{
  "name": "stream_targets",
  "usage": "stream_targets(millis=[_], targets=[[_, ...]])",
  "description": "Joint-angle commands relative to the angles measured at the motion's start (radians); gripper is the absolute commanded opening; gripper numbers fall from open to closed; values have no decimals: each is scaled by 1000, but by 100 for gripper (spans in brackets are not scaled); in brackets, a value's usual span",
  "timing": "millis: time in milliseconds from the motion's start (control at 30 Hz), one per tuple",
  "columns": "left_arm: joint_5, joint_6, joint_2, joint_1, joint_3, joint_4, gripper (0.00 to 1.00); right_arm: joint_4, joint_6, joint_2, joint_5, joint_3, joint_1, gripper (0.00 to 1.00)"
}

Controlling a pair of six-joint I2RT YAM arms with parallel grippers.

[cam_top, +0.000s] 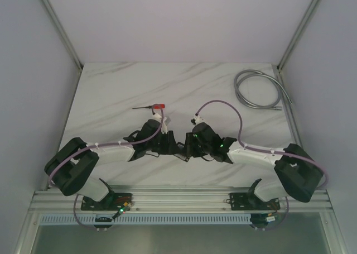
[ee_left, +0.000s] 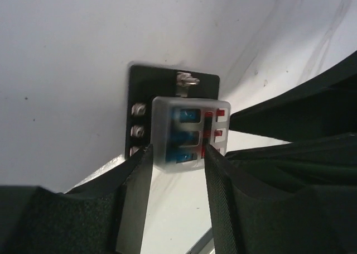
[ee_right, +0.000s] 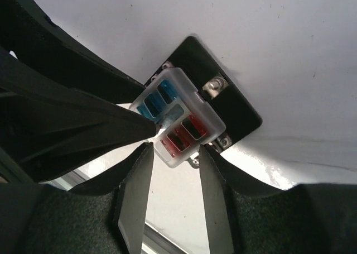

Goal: Snap on the fuse box
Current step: Close the fuse box cover on the fuse box base.

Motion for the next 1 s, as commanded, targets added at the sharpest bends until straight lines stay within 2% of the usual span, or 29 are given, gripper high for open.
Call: stream_targets(millis=[0, 333, 533, 700, 867, 967], targets=[[5, 13, 43, -13, 16, -4, 48, 78, 46, 37, -17, -16, 0, 44], [-4, -7, 106, -50, 0, -12, 31, 37, 59, 136, -48, -11, -2, 37], [-28, -43, 152, -74, -35, -14, 28, 6, 59, 208, -41, -10, 12, 33], [-56, -56, 107, -76, -50, -14, 27, 12, 23, 172, 3, 7, 22, 34], [-156, -37, -54, -71, -20, -67, 49, -46, -43, -12, 164, 31, 11, 43], [-274, 0, -172, -50, 8, -130, 71, -83, -94, -124, 290, 23, -30, 53]])
